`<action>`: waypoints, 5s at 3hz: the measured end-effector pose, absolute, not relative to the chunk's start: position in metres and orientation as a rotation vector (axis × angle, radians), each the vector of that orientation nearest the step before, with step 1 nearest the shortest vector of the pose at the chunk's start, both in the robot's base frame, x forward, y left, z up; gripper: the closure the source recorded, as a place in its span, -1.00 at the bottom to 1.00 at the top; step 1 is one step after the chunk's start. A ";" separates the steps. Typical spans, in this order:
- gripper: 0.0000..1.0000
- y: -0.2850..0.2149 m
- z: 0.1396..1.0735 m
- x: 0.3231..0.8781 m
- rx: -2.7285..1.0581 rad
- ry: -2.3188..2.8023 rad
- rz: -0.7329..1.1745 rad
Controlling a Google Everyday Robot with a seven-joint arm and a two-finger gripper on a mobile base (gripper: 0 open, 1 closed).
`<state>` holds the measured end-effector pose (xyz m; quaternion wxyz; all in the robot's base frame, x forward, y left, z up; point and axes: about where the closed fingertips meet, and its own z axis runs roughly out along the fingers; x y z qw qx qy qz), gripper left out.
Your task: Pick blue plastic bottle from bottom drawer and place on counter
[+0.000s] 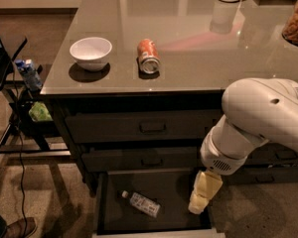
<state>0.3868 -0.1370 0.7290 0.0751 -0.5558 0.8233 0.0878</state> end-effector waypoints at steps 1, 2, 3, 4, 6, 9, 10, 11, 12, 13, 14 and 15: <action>-1.00 -0.124 0.684 0.385 -1.645 2.516 0.298; -1.00 -0.108 0.630 0.392 -1.612 2.564 0.313; -1.00 -0.098 0.587 0.401 -1.555 2.618 0.342; -1.00 -0.097 0.583 0.401 -1.543 2.624 0.350; -1.00 -0.109 0.537 0.396 -1.476 2.650 0.464; -1.00 -0.112 0.435 0.390 -1.458 2.733 0.676; -1.00 -0.104 0.417 0.388 -1.445 2.721 0.723; -1.00 -0.078 0.388 0.399 -1.450 2.671 0.782; -1.00 -0.049 0.336 0.418 -1.404 2.652 0.869; -1.00 -0.048 0.333 0.417 -1.400 2.655 0.875; -1.00 -0.045 0.315 0.419 -1.327 2.662 0.891; -1.00 -0.047 0.290 0.434 -1.223 2.669 0.855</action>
Offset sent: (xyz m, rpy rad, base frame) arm 0.0194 0.0503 -0.1729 -0.0125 0.0956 -0.1094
